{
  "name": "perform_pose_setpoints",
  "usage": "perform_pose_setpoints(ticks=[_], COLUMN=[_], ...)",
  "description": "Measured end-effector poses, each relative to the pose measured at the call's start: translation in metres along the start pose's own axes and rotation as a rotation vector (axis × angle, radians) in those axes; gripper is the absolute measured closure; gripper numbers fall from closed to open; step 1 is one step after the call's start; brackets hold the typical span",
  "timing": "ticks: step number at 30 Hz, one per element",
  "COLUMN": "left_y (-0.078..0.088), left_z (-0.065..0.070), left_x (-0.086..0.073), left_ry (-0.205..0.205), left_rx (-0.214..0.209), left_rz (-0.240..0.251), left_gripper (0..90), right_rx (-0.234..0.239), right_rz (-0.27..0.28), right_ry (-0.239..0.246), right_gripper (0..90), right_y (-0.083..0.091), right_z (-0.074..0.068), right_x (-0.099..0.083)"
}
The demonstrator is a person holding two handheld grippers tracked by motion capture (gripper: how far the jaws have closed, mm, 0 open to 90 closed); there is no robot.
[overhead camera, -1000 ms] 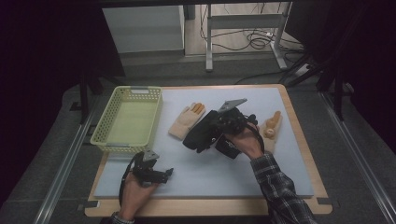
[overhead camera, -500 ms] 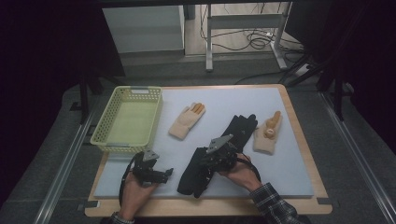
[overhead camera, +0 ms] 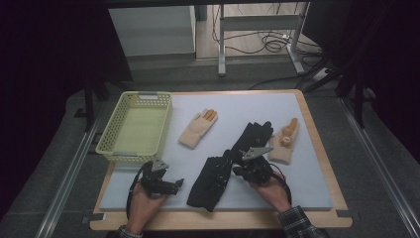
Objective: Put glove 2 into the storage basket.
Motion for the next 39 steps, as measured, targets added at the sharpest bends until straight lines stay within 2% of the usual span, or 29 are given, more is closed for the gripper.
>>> perform_pose_setpoints(ticks=[7,11,14,16,19,23,25,28,29,32,34,35,36,37,39], left_y=[0.000,0.000,0.000,0.000,0.000,0.000,0.000,0.000,0.000,0.000,0.000,0.000,0.000,0.000,0.000], left_z=[0.000,0.000,0.000,0.000,0.000,0.000,0.000,0.000,0.000,0.000,0.000,0.000,0.000,0.000,0.000], left_x=[0.000,0.000,0.000,0.000,0.000,0.000,0.000,0.000,0.000,0.000,0.000,0.000,0.000,0.000,0.000], left_ry=[-0.001,0.000,0.000,0.000,0.000,0.000,0.000,0.000,0.000,0.000,0.000,0.000,0.000,0.000,0.000], left_rx=[0.000,0.000,0.000,0.000,-0.001,0.000,-0.001,0.000,0.000,0.000,0.000,-0.001,-0.001,-0.001,-0.001], left_rz=[-0.001,-0.001,-0.001,-0.001,0.000,0.001,0.000,0.001,0.001,0.001,-0.001,-0.001,-0.001,-0.001,0.001], left_gripper=[4.1,4.1,4.1,4.1,4.1,4.1,4.1,4.1,4.1,4.1,4.1,4.1,4.1,4.1,4.1], right_rx=[0.001,0.002,-0.004,-0.011,-0.023,-0.027,-0.046,-0.062,-0.083,-0.101,-0.153,-0.153,-0.186,-0.186,-0.213], right_rz=[0.005,0.008,0.011,0.016,0.035,0.051,0.064,0.072,0.080,0.085,0.078,0.078,0.070,0.070,0.068], right_ry=[0.003,-0.003,0.000,-0.001,-0.031,-0.049,-0.053,-0.058,-0.065,-0.071,-0.067,-0.067,-0.070,-0.070,-0.093], right_gripper=[85.7,85.1,82.5,77.4,72.9,71.3,71.1,71.0,70.6,70.2,68.3,68.3,67.7,67.7,66.1], right_y=[-0.026,-0.037,-0.037,-0.032,-0.021,-0.008,0.004,0.011,0.018,0.023,0.027,0.027,0.028,0.028,0.027], right_z=[-0.001,0.002,0.002,0.004,0.008,0.014,0.020,0.025,0.031,0.037,0.049,0.049,0.058,0.058,0.070], right_x=[0.009,0.016,0.017,0.015,0.014,0.014,0.016,0.017,0.018,0.018,0.018,0.018,0.018,0.018,0.018])
Point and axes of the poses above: each handheld gripper's, and its own axes: y roughly backward along the jaws, x roughly out of its top, z roughly to its right, the point moved 2 cm from there along -y, roughly forward along the jaws, and after that the axes turned 4 degrees about z, right-handed, at the moved point
